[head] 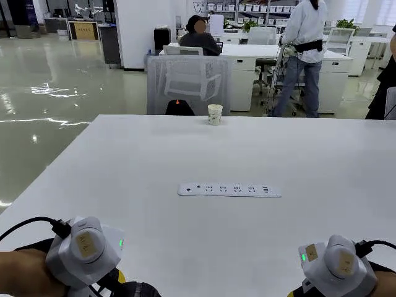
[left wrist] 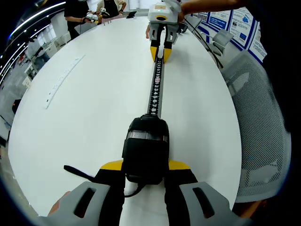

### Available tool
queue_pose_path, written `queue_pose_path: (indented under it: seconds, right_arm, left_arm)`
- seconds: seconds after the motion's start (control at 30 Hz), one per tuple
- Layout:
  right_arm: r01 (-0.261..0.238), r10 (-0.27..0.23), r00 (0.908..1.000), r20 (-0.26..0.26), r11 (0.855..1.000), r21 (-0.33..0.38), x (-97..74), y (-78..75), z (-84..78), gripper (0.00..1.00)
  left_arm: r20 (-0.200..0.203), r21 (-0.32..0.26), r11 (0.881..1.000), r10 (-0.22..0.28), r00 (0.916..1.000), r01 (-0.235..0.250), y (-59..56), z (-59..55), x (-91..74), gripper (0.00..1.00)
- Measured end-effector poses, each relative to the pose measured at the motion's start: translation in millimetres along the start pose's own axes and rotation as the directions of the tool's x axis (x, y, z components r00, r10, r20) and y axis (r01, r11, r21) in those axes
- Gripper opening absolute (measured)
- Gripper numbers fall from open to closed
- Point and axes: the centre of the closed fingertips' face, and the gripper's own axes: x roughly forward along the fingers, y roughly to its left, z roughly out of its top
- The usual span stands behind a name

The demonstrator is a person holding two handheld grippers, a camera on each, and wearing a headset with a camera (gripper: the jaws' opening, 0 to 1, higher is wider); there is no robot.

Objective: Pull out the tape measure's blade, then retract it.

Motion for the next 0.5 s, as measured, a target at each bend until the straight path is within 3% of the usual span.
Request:
queue_pose_path:
  seconds: [0.5]
  right_arm:
    - [0.006, -0.006, 1.0000, -0.004, 1.000, 0.020, -6.0, -2.4, -8.8, 0.08]
  left_arm:
    - [0.000, -0.004, 1.000, 0.002, 1.0000, -0.002, 0.1, 0.4, 0.6, 0.27]
